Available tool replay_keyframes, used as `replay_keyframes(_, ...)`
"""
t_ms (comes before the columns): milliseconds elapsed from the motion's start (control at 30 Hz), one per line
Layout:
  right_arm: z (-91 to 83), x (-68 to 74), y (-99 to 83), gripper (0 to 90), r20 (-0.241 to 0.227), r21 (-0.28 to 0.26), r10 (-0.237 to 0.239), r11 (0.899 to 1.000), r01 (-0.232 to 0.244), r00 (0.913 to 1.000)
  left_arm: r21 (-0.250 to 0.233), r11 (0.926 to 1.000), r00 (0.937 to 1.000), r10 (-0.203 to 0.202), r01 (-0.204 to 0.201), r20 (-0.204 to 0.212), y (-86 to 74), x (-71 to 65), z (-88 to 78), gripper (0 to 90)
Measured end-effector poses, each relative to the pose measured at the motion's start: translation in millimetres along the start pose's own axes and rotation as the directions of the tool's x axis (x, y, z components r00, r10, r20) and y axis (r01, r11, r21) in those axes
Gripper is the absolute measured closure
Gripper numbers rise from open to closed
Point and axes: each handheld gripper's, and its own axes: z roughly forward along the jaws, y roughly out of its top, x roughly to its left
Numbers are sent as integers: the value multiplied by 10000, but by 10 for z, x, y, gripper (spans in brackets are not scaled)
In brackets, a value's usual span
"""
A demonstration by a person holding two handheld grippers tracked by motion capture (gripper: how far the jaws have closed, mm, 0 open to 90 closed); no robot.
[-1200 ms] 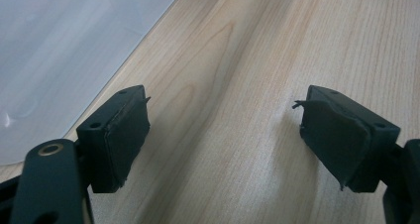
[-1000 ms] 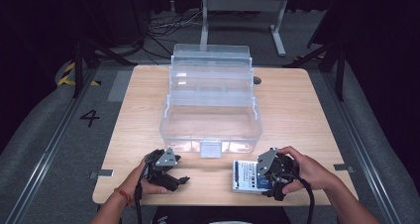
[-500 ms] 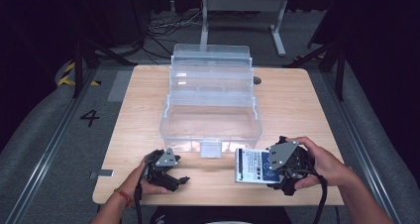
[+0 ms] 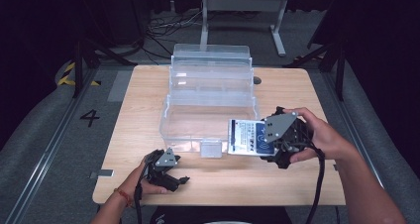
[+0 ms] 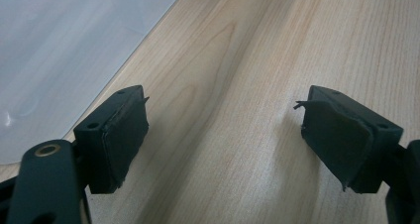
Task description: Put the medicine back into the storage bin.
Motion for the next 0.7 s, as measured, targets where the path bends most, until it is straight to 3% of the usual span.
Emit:
replay_keyframes(300, 305, -346, 68, 48, 234, 417, 66, 9991, -76, 9997, -6, 10000, 10000, -18, 18, 8, 0, -1, 0, 182)
replay_keyframes(367, 390, -412, 80, 49, 35, 324, 176, 9993, -177, 9998, -12, 10000, 10000, -16, 16, 1, 0, -1, 1, 182)
replay_keyframes(633, 681, -565, 76, 48, -110, 431, 145, 9990, -140, 9998, -3, 10000, 10000, -10, 10, 34, 0, -1, 1, 182)
replay_keyframes(700, 746, -614, 42, 48, -127, 464, 349, 9983, -343, 9993, 0, 10000, 10000, -5, 5, -6, 0, -1, 1, 181)
